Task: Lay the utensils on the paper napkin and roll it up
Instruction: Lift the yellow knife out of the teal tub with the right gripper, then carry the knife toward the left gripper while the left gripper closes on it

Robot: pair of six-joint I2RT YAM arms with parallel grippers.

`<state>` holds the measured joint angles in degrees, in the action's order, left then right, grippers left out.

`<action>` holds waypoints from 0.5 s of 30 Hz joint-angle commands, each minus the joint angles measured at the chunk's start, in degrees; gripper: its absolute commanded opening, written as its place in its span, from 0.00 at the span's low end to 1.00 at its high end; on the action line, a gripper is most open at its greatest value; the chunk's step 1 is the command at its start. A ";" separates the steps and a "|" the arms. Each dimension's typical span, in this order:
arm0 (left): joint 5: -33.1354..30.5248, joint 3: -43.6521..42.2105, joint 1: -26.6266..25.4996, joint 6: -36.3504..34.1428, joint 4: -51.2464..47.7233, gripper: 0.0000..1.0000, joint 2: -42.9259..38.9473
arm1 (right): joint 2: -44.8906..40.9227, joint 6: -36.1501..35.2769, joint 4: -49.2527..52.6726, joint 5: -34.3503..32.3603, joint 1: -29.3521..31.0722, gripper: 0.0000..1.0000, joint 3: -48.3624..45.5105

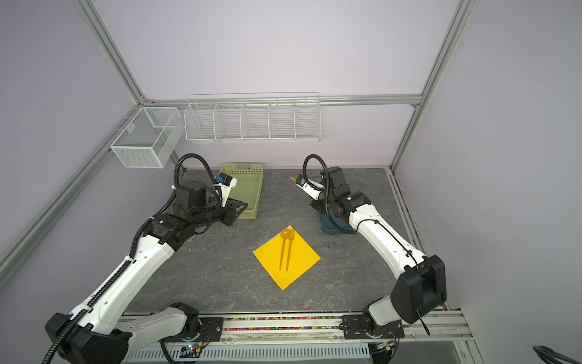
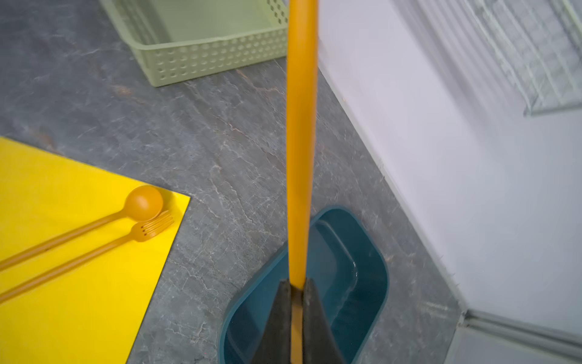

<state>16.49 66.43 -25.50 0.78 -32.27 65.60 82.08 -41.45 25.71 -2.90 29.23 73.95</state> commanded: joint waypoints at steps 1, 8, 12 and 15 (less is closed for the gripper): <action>1.64 3.78 -0.24 -0.65 -3.48 0.26 -0.92 | -5.92 -25.78 -7.13 -3.07 5.43 0.07 -6.90; 2.92 10.28 -5.23 -2.43 -10.53 0.31 0.88 | -7.36 -44.20 -9.33 -14.14 15.19 0.07 -9.22; 3.99 13.55 -8.90 -2.64 -14.30 0.35 3.51 | -7.90 -50.66 -13.48 -17.81 19.63 0.07 -10.66; 5.73 14.59 -10.13 -1.70 -15.54 0.36 4.99 | -7.87 -54.28 -14.52 -20.28 22.30 0.07 -10.78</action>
<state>20.01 79.37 -34.89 -0.34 -43.05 69.06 75.02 -87.37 15.11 -18.52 49.63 64.45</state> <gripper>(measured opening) 0.358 0.076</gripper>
